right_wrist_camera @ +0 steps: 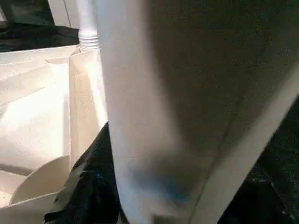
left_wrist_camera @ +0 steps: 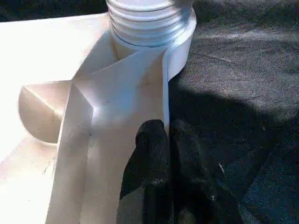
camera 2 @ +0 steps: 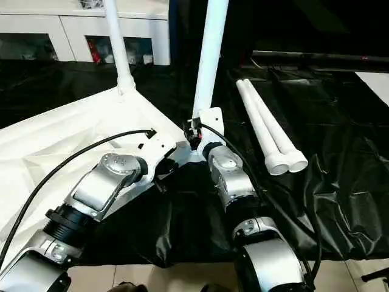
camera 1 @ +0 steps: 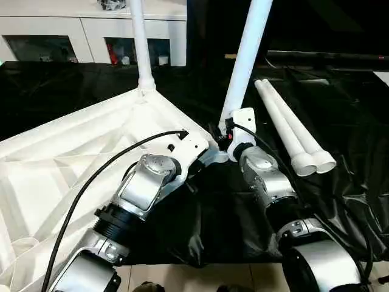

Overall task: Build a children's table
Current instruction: Insert table leg to table base, then rotate leg to tighten

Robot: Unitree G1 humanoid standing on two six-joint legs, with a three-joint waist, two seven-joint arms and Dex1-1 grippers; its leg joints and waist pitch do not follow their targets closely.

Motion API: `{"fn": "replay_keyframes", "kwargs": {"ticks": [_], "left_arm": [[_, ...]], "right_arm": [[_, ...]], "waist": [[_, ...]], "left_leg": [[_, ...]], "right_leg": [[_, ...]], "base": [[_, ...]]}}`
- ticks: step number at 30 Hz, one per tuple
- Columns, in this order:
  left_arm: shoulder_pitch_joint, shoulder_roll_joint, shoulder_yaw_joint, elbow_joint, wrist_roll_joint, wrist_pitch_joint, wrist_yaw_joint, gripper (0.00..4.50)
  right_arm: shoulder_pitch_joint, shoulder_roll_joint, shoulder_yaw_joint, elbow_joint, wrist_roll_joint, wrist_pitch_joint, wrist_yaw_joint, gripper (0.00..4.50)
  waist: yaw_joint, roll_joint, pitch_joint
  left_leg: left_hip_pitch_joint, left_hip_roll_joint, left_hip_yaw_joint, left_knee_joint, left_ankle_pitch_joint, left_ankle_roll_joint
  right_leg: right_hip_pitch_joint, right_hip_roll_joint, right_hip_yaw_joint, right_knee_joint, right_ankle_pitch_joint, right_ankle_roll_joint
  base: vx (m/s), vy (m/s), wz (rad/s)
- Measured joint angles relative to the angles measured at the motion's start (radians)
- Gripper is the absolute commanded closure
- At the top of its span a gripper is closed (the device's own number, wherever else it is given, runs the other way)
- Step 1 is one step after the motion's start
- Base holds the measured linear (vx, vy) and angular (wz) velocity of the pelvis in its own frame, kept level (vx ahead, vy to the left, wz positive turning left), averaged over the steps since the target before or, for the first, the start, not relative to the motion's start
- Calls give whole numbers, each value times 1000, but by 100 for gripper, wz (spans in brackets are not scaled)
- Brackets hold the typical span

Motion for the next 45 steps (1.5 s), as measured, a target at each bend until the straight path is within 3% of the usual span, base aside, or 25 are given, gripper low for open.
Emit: {"fn": "replay_keyframes", "kwargs": {"ticks": [8, 11, 14, 16, 22, 32, 37, 41, 42, 45], "left_arm": [[3, 28, -11, -7, -18, -41, -51, 450], [8, 46, -13, -20, -29, -61, -76, 450], [15, 72, -13, -33, -33, -86, -106, 450], [21, 83, -13, -35, -34, -102, -125, 450], [44, 130, -16, -40, -60, -164, -199, 450], [81, 215, -35, -70, -95, -250, -361, 450], [88, 245, -53, -71, -106, -292, -415, 450], [90, 256, -54, -71, -106, -305, -437, 450], [90, 258, -55, -71, -106, -307, -438, 450], [91, 260, -57, -71, -106, -311, -439, 450]], "right_arm": [[7, -21, -2, 17, -1, 7, 81, 137], [25, -39, 8, 17, -1, 18, 133, 95], [40, -62, 26, -33, -1, 49, 200, 85], [52, -80, 34, -70, 2, 72, 244, 56], [93, -163, 71, -189, 29, 159, 426, 56], [151, -306, 145, -331, 29, 217, 664, 56], [176, -357, 175, -384, 29, 234, 758, 56], [178, -364, 186, -385, 27, 234, 785, 56], [178, -364, 186, -386, 27, 234, 786, 83], [180, -364, 191, -388, 27, 235, 791, 93]], "waist": [[5, 3, 2], [8, 8, 5], [13, 9, 6], [18, 9, 6], [30, 9, 6], [41, 9, 5], [56, 9, 5], [57, 9, 5], [57, 9, 5], [57, 9, 5]], "left_leg": [[-2, 0, 0, 0, 0, 0], [-5, 0, 0, -1, 0, 0], [-6, 0, 0, -1, 0, 0], [-6, 0, 0, -1, 0, 0], [-6, 0, 0, -1, 0, 0], [-7, 0, 0, 2, 0, 0], [-6, 0, 0, 5, 0, 0], [-6, 0, 0, 6, 0, 0], [-6, 0, 0, 6, 0, 0], [-6, 0, 0, 7, 0, 0]], "right_leg": [[-1, 0, 0, 1, 5, -7], [-2, 0, 0, 1, 7, -7], [-3, 0, -1, 1, 7, -7], [-4, 0, -1, 1, 7, -7], [-3, 0, -1, 1, 7, -7], [-1, 0, 0, 3, 8, -7], [-1, 0, 0, 6, 8, -7], [-1, 0, 0, 7, 8, -7], [-1, 0, 0, 8, 8, -7], [-1, -1, 1, 9, 8, -7]], "base": [[0, 0, 0], [0, 0, 0], [0, 0, 0], [0, 0, 0], [0, 0, 0], [0, 0, 0], [0, 0, 0], [0, 0, 0], [0, 0, 0], [0, 0, 0]]}}
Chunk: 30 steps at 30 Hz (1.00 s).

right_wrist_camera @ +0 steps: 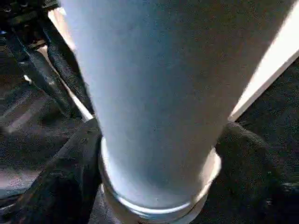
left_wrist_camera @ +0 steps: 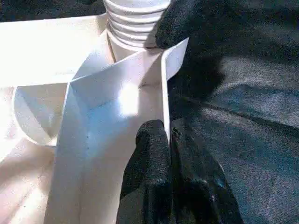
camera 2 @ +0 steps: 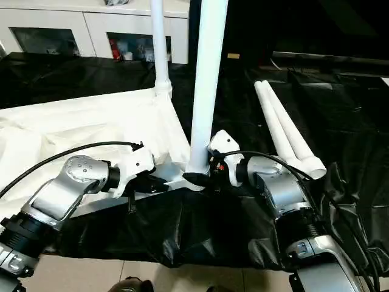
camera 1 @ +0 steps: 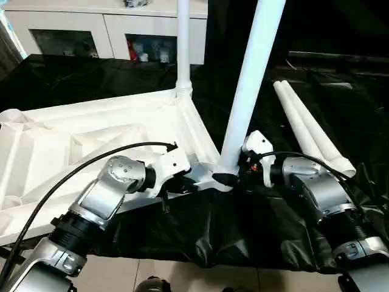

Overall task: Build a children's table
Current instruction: Rotate leg to tighten

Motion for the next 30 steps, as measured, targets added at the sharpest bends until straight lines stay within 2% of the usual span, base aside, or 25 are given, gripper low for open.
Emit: {"fn": "replay_keyframes", "kwargs": {"ticks": [1, 5, 7, 13, 16, 19, 22, 24, 29, 30], "left_arm": [[1, 2, -2, 0, 0, -1, -4, 450], [3, 8, -7, 0, 0, -7, -10, 450], [3, 11, -7, 0, 0, -8, -12, 450], [10, 2, 3, 6, 0, -4, -7, 450], [7, -42, 20, 34, 9, 16, 56, 450], [-44, -159, 52, 125, 37, 74, 210, 450], [-67, -231, 69, 172, 39, 107, 305, 450], [-89, -264, 73, 204, 44, 121, 356, 450], [-92, -292, 83, 223, 55, 120, 389, 450], [-93, -296, 82, 230, 66, 112, 391, 450]], "right_arm": [[3, 0, 2, -6, 0, 5, 2, 114], [5, 0, 9, -15, -1, 10, 11, 130], [5, 1, 12, -16, -1, 10, 12, 158], [30, 24, 0, -31, 2, 13, -9, 173], [39, 66, -32, -13, -7, 16, -111, 173], [23, 171, -118, 66, -14, 14, -351, 175], [10, 232, -156, 102, -26, 8, -510, 175], [-6, 268, -170, 123, -45, 4, -606, 175], [-7, 300, -178, 140, -63, -25, -683, 175], [-7, 312, -188, 148, -74, -37, -696, 119]], "waist": [[0, 0, 0], [0, 0, 0], [-1, 0, 0], [1, 0, -1], [-3, 0, -1], [-4, -1, -1], [-7, -2, -2], [-8, -1, -3], [-8, 1, -6], [-9, 3, -7]], "left_leg": [[0, 0, 0, 0, 0, 0], [1, 0, 0, 1, 0, 0], [2, 0, 0, 1, 0, -1], [3, 0, 0, 1, 1, -1], [5, 0, 0, 2, 1, -1], [8, 0, 0, 3, 1, -2], [11, 0, 0, 3, 1, -2], [11, 0, 0, 3, 1, -2], [11, 0, 0, 3, 1, -2], [11, 0, 0, 3, 1, -2]], "right_leg": [[0, 0, 0, 1, 0, 0], [0, 0, 0, 3, 0, 0], [0, 0, 0, 4, 0, 0], [0, 0, 0, 5, 0, 0], [2, 0, 1, 6, 0, 0], [5, 0, 1, 6, -1, 2], [7, -1, 1, 5, -3, 5], [7, -1, 1, 5, -3, 6], [7, -1, 1, 4, -4, 6], [7, -1, 1, 3, -4, 6]], "base": [[0, 0, 0], [0, 0, 0], [0, 0, 0], [0, 0, 0], [0, 0, 0], [0, 0, 0], [0, 0, 0], [0, 0, 0], [0, 0, 0], [0, 0, 0]]}}
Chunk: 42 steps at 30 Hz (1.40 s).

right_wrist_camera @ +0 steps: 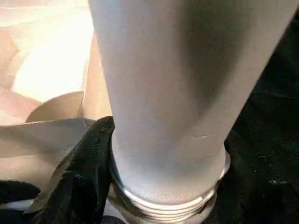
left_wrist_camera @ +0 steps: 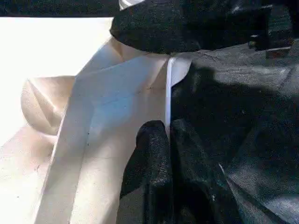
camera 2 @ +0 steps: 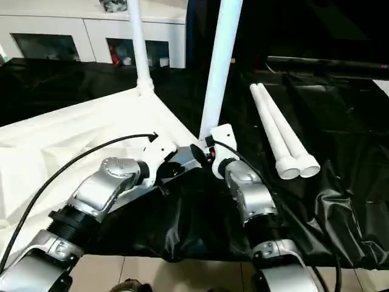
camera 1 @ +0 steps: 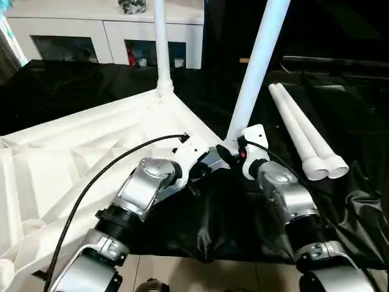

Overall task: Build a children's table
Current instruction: Rotate leg to tighten

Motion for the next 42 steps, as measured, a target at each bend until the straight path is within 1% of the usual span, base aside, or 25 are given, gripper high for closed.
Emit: {"fn": "replay_keyframes", "kwargs": {"ticks": [1, 3, 5, 6, 7, 9, 11, 12, 14, 18, 21, 25, 26, 29, 31, 33, 34, 35, 37, 42], "left_arm": [[0, -1, -2, 5, 3, -9, 0, 450], [0, 0, -3, 9, 9, -20, -1, 450], [1, 15, -17, 9, 10, -42, -17, 450], [3, 26, -21, 5, 10, -53, -29, 450], [4, 36, -23, 1, 9, -60, -40, 450], [18, 64, -29, -22, 3, -76, -75, 450], [24, 76, -31, -35, -1, -81, -96, 450], [31, 91, -35, -46, -7, -91, -119, 450], [44, 107, -39, -63, -13, -105, -150, 450], [72, 179, -47, -108, -40, -144, -271, 450], [82, 223, -58, -130, -50, -169, -335, 450], [92, 256, -62, -151, -54, -180, -389, 450], [93, 261, -65, -153, -57, -181, -394, 450], [101, 282, -73, -170, -70, -182, -427, 450], [109, 291, -75, -180, -70, -184, -448, 450], [113, 301, -78, -186, -70, -187, -463, 450], [115, 304, -79, -188, -70, -188, -469, 450], [116, 307, -79, -190, -70, -188, -473, 450], [119, 310, -79, -194, -70, -188, -477, 450], [119, 308, -79, -195, -70, -185, -481, 450]], "right_arm": [[0, 4, -4, 3, -2, -5, -5, 119], [0, 12, -8, 9, 0, -16, -5, 95], [0, 8, -8, 8, 1, -16, 17, 95], [0, 1, -6, 4, 2, -13, 35, 70], [2, -11, 2, -4, 2, -9, 60, 70], [10, -48, 36, -30, 4, 5, 131, 70], [12, -66, 45, -41, 4, 11, 159, 70], [19, -86, 64, -58, 5, 13, 196, 70], [32, -115, 74, -79, 8, 14, 244, 70], [65, -212, 118, -155, 27, 28, 433, 70], [77, -249, 142, -188, 42, 34, 540, 70], [78, -289, 168, -220, 49, 44, 628, 70], [78, -293, 170, -223, 51, 45, 638, 84], [80, -323, 192, -249, 69, 62, 702, 94], [81, -339, 201, -266, 75, 74, 735, 111], [81, -342, 205, -268, 76, 78, 755, 128], [81, -342, 206, -268, 76, 79, 760, 147], [81, -342, 208, -270, 76, 79, 763, 147], [81, -342, 209, -273, 76, 84, 768, 166], [94, -334, 209, -292, 77, 99, 761, 173]], "waist": [[0, 1, -1], [-1, 2, -1], [-4, 2, -1], [-6, 2, -1], [-8, 2, -1], [-13, 2, -1], [-14, 2, -1], [-13, 2, -1], [-9, 2, -1], [0, 2, -1], [6, 2, -1], [10, 2, -1], [10, 2, -1], [10, 2, -1], [11, 2, -1], [11, 2, -1], [11, 2, -1], [10, 2, -1], [10, 2, -1], [11, 2, -2]], "left_leg": [[0, 0, 0, 0, 0, 0], [0, 0, 0, 0, 0, 0], [-1, 0, 0, 0, 0, 0], [-1, 0, 0, 0, 0, 0], [-1, 0, 0, 0, 0, 0], [-2, 0, 0, -1, 0, 0], [-3, 0, 0, -1, 0, 0], [-3, 0, 0, -2, 0, 0], [-4, 0, 0, -2, 0, 0], [-5, 0, 0, -3, 0, 0], [-5, 0, 0, -3, 0, 0], [-5, 0, 0, -2, 0, 0], [-5, 0, 0, -2, 0, 0], [-5, 0, 0, -2, 0, 0], [-5, 0, 0, -2, 0, 0], [-5, 0, 0, -2, 0, 0], [-5, 0, 0, -2, 0, 0], [-5, 0, 0, -2, 0, 0], [-5, 0, 0, -2, 0, 0], [-5, 0, 0, -2, 0, 0]], "right_leg": [[0, 0, 0, 0, 0, 0], [0, 0, 0, 0, 0, 0], [0, 0, 0, 0, 0, 0], [-1, 0, 0, 0, 0, 0], [-1, 0, 0, 0, 0, 0], [-1, 0, 0, 0, 0, 0], [-3, 0, 0, 0, 3, -4], [-3, 0, 0, 1, 4, -5], [-3, 0, 0, 1, 3, -4], [-4, 0, 0, 1, 1, -1], [-4, 0, 0, 1, 1, -1], [-4, 0, 0, 1, 1, -1], [-3, 0, 0, 1, 1, -1], [-3, 0, 0, 1, 1, -1], [-3, 0, 0, 2, 1, -1], [-3, 0, 0, 2, 1, -1], [-3, 0, 0, 2, 1, -1], [-3, 0, 0, 2, 1, -1], [-3, 0, 0, 2, 1, -1], [-3, 0, 0, 2, 1, -1]], "base": [[0, 0, 0], [0, 0, 0], [0, 0, 0], [0, 0, 0], [0, 0, 0], [0, 0, 0], [0, 0, 0], [0, 0, 0], [0, 0, 0], [0, 0, 0], [0, 0, 0], [0, 0, 0], [0, 0, 0], [0, 0, 0], [0, 0, 0], [0, 0, 0], [0, 0, 0], [0, 0, 0], [0, 0, 0], [0, 0, 0]]}}
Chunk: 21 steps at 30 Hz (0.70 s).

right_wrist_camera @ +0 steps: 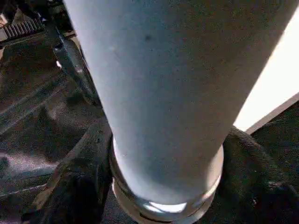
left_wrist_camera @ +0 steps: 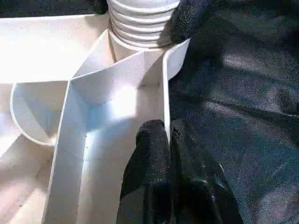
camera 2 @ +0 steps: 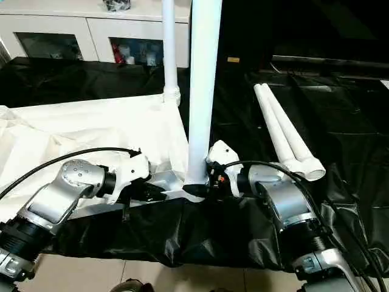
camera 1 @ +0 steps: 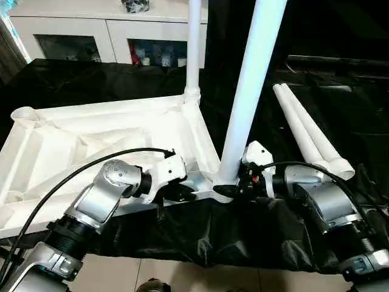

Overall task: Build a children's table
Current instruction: Rotate leg to tighten

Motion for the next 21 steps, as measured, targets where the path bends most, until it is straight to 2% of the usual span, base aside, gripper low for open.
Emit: {"fn": "replay_keyframes", "kwargs": {"ticks": [2, 4, 6, 11, 15, 16, 17, 19, 21], "left_arm": [[-1, -15, 4, 12, 1, 9, 19, 450], [-25, -63, 27, 64, 19, 29, 92, 450], [-63, -117, 38, 117, 46, 59, 183, 450], [-114, -214, 58, 194, 73, 117, 338, 450], [-140, -298, 81, 242, 82, 158, 453, 450], [-141, -304, 84, 246, 83, 158, 460, 450], [-141, -305, 85, 247, 83, 157, 461, 450], [-141, -305, 84, 247, 84, 153, 461, 450], [-140, -299, 77, 247, 86, 136, 459, 450]], "right_arm": [[10, 15, -8, 3, -5, -2, -34, 174], [10, 78, -47, 48, -27, -20, -165, 174], [-15, 147, -85, 114, -51, -36, -320, 175], [-61, 251, -155, 223, -55, -55, -557, 175], [-100, 329, -204, 300, -76, -83, -746, 175], [-100, 337, -211, 310, -78, -96, -759, 140], [-100, 343, -218, 314, -78, -102, -762, 140], [-100, 348, -228, 318, -77, -110, -763, 103], [-100, 349, -228, 318, -75, -114, -757, 100]], "waist": [[0, -1, -1], [-3, -2, -2], [-9, -2, -2], [-15, -1, -1], [-28, 3, -3], [-29, 4, -4], [-31, 5, -4], [-31, 5, -5], [-31, 5, -5]], "left_leg": [[1, 0, 0, 0, 0, 0], [3, 0, 0, 0, 0, 0], [4, 0, 0, 0, 0, 0], [5, 0, 0, 1, 0, 0], [4, 0, 0, -2, 0, 0], [5, 0, 0, -1, 0, 0], [4, -1, 0, -1, 0, 0], [4, -1, 0, -1, 0, 0], [4, -1, 0, -1, 0, 0]], "right_leg": [[1, 0, 0, 0, 0, 0], [2, 0, 0, 0, 0, 0], [2, 0, 0, 0, -3, 5], [2, -1, 0, -3, -4, 6], [6, -1, -1, -14, -3, 6], [7, -1, -2, -15, -3, 6], [7, -1, -1, -16, -3, 6], [8, -1, -1, -17, -3, 5], [8, -1, -1, -16, -2, 4]], "base": [[0, 0, 0], [0, 0, 0], [0, 0, 0], [0, 0, 0], [0, 0, 0], [0, 0, 0], [0, 0, 0], [0, 0, 0], [0, 0, 0]]}}
